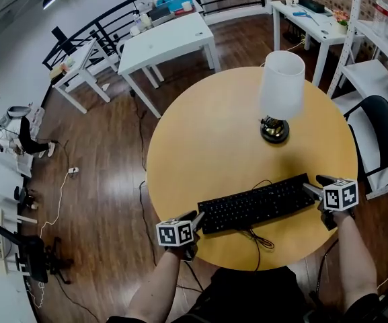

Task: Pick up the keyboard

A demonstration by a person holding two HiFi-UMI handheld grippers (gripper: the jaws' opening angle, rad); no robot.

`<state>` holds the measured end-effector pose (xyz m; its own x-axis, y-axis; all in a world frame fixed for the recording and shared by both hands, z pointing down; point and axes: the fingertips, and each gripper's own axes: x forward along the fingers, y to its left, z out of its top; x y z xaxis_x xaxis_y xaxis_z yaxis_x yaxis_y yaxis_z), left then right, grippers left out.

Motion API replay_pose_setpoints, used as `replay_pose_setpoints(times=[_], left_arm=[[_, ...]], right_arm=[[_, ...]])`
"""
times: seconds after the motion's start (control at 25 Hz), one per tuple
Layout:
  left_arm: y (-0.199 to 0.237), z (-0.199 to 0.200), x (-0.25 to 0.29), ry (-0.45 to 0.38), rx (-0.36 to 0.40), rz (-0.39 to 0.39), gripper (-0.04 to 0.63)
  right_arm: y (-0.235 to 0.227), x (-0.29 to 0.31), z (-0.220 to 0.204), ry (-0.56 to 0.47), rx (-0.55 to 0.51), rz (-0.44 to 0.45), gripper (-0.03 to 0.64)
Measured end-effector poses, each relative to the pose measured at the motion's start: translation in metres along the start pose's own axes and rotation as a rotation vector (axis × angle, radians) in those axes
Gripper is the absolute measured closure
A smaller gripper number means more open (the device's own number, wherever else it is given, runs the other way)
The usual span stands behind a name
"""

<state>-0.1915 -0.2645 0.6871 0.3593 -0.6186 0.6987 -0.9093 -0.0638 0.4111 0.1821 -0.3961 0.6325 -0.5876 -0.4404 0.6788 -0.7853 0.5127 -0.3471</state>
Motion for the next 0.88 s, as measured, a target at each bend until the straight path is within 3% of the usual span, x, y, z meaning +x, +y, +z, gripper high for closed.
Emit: replay_pose_setpoints(times=[0.32,0.48,0.88], left_arm=[[0.007,-0.015,0.008,0.051,-0.042,-0.034,0.426],[0.013,-0.020,0.017,0.057,-0.062,-0.040,0.374],[0.002,-0.031,0.016,0.144,-0.017,-0.124,0.362]], right_arm=[[-0.024,0.021,-0.018,0.059,0.055,0.016,0.328],[-0.025,0.033,-0.029,0.082,0.057,0.033,0.306],[-0.022,0.050,-0.045,0.147,0.045,0.074,0.292]])
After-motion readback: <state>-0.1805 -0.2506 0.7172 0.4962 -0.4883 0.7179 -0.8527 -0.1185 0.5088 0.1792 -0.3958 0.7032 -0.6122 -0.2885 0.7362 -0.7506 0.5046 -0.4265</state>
